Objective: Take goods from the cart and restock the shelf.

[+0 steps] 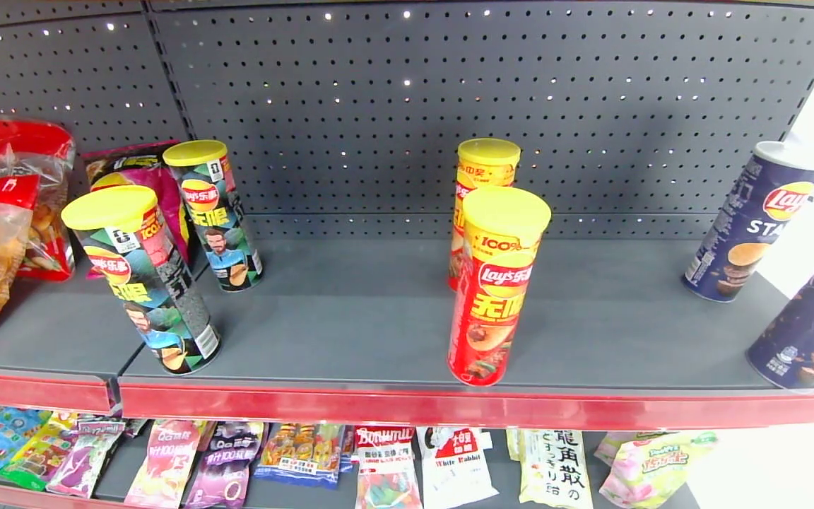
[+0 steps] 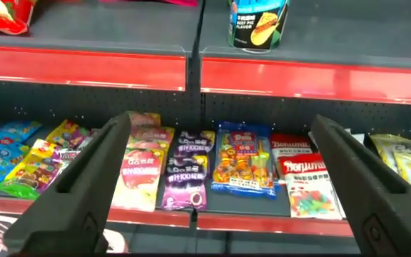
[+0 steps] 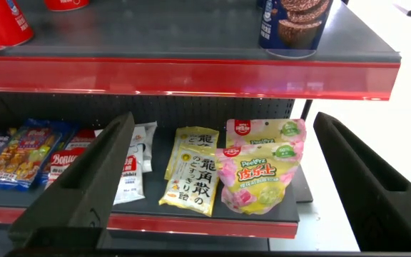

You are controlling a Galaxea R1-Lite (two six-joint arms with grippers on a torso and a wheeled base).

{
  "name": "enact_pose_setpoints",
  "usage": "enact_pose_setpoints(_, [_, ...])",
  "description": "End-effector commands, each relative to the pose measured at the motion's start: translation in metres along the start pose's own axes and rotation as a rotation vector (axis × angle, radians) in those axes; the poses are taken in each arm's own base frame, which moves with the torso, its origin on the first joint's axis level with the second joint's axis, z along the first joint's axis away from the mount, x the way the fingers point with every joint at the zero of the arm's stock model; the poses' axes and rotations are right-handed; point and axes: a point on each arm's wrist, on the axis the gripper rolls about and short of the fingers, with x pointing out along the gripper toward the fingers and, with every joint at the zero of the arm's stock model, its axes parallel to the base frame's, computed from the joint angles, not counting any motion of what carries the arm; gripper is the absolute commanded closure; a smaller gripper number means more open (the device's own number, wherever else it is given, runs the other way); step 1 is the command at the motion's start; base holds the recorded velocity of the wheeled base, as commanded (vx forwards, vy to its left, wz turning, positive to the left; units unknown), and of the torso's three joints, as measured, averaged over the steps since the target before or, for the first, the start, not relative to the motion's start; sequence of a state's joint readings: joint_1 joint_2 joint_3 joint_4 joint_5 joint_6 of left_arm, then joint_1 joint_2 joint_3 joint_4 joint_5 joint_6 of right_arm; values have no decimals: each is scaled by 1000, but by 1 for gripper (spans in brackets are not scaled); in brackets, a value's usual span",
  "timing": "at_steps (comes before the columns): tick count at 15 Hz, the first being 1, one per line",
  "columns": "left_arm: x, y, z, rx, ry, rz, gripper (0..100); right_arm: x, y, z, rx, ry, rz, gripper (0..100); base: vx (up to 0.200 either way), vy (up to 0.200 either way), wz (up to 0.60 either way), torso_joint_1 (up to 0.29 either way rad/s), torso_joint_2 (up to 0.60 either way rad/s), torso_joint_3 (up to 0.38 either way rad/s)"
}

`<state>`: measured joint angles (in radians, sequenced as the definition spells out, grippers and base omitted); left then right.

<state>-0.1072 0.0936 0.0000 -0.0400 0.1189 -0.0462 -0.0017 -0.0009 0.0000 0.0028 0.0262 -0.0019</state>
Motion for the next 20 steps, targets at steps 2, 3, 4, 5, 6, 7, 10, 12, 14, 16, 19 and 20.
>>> enact_pose_setpoints(2, [0, 0, 0, 6, 0, -7, 0, 0, 0, 0, -1, 1, 2, 0, 0, 0, 0, 0, 0, 0])
enact_pose_setpoints(3, [0, 0, 0, 6, 2, -9, 0, 0, 0, 0, -1, 1, 2, 0, 0, 0, 0, 0, 0, 0])
enact_pose_setpoints(4, [0, 0, 0, 5, 4, -13, 0, 0, 0, 0, -1, 1, 2, 0, 0, 0, 0, 0, 0, 0])
enact_pose_setpoints(5, [0, -1, 0, 4, 4, -27, 0, 0, 0, 0, 0, 1, 2, 0, 0, 0, 0, 0, 0, 0])
enact_pose_setpoints(6, [0, -2, -2, 8, 27, -101, 0, 0, 0, 0, 5, 1, 2, 0, 0, 0, 0, 0, 0, 0])
enact_pose_setpoints(7, [0, -4, -5, 69, 51, -172, 0, 0, 0, 0, 2, 1, 3, 0, 0, 0, 0, 0, 0, 0])
enact_pose_setpoints(10, [0, -4, -5, 55, 52, -166, 0, -6, 1, 61, 37, -121, 99, 0, 0, 0, 0, 0, 0, 0])
enact_pose_setpoints(12, [0, -4, -5, 55, 52, -166, 0, 5, 1, 105, 55, -97, 205, 0, 0, 0, 0, 0, 0, 0])
enact_pose_setpoints(14, [0, -4, -5, 55, 52, -166, 0, 31, 5, 133, 2, -19, 339, 0, 0, 0, 0, 0, 0, 0])
enact_pose_setpoints(16, [0, -4, -5, 54, 53, -166, 0, 71, 12, 146, -59, 102, 404, 0, 0, 0, 0, 0, 0, 0])
enact_pose_setpoints(19, [0, -4, -5, 55, 52, -166, 0, 110, 31, 163, -74, 182, 539, 0, 0, 0, 0, 0, 0, 0])
enact_pose_setpoints(20, [0, -4, -5, 55, 52, -166, 0, 118, 39, 165, -80, 206, 590, 0, 0, 0, 0, 0, 0, 0])
